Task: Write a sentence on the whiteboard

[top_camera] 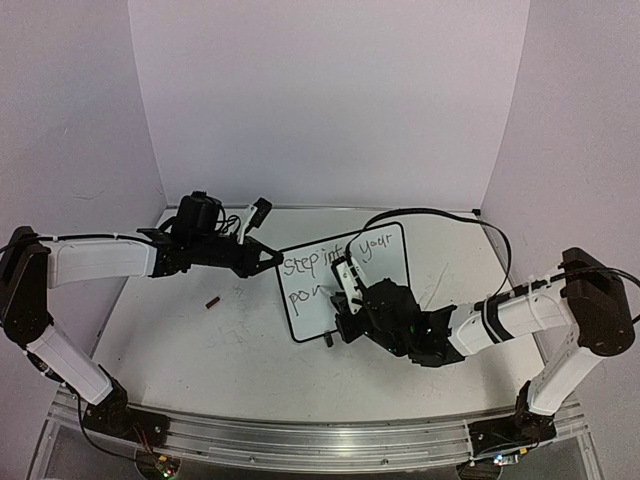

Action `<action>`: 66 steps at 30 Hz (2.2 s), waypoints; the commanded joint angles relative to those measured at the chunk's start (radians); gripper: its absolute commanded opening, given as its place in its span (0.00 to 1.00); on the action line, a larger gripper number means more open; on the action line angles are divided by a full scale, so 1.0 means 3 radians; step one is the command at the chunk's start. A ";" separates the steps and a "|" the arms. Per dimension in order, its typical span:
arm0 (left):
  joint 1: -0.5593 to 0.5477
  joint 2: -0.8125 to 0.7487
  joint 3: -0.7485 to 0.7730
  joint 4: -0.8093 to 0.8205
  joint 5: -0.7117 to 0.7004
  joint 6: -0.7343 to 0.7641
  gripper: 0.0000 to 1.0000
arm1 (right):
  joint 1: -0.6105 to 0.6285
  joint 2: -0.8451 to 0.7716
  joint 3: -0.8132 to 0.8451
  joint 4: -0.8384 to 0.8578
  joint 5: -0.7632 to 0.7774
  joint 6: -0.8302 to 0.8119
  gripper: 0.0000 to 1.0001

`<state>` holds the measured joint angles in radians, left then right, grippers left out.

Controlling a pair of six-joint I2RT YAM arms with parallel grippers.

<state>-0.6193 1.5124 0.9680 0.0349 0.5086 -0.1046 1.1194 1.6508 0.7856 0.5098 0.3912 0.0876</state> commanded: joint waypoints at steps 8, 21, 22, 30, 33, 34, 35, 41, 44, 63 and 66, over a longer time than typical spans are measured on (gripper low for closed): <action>-0.0017 -0.0056 -0.0053 -0.0173 -0.0270 0.0237 0.00 | -0.0004 -0.0037 -0.0049 -0.0127 0.0032 0.0160 0.00; -0.0017 -0.0061 -0.0055 -0.0175 -0.0286 0.0241 0.00 | 0.0005 -0.0061 -0.0073 -0.0241 0.0050 0.0172 0.00; -0.0017 -0.0061 -0.0054 -0.0177 -0.0286 0.0241 0.00 | 0.0006 -0.0067 -0.0077 -0.0245 0.0047 0.0173 0.00; -0.0022 -0.0061 -0.0050 -0.0178 -0.0284 0.0241 0.00 | 0.0007 -0.0072 -0.0098 -0.0273 0.0024 0.0193 0.00; -0.0022 -0.0066 -0.0052 -0.0179 -0.0283 0.0242 0.00 | 0.0009 -0.0079 -0.0094 -0.0273 0.0055 0.0180 0.00; -0.0022 -0.0066 -0.0054 -0.0178 -0.0282 0.0241 0.00 | 0.0008 -0.0082 -0.0091 -0.0273 0.0065 0.0179 0.00; -0.0022 -0.0066 -0.0055 -0.0178 -0.0280 0.0243 0.00 | 0.0008 -0.0083 -0.0087 -0.0273 0.0075 0.0176 0.00; -0.0022 -0.0049 -0.0047 -0.0178 -0.0266 0.0241 0.00 | 0.0009 -0.0109 -0.0037 -0.0225 0.0188 0.0135 0.00; -0.0023 -0.0045 -0.0042 -0.0178 -0.0268 0.0241 0.00 | 0.0002 -0.0137 0.0018 -0.0154 0.0282 0.0077 0.00; -0.0027 -0.0070 -0.0051 -0.0183 -0.0279 0.0246 0.00 | -0.0093 -0.0156 0.0084 -0.0018 0.0381 0.0010 0.00; -0.0027 -0.0066 -0.0046 -0.0183 -0.0282 0.0249 0.00 | -0.0097 -0.0155 0.0080 -0.0012 0.0355 0.0005 0.00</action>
<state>-0.6231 1.5115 0.9680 0.0348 0.4976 -0.1040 1.1148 1.6291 0.7746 0.4763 0.4504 0.0984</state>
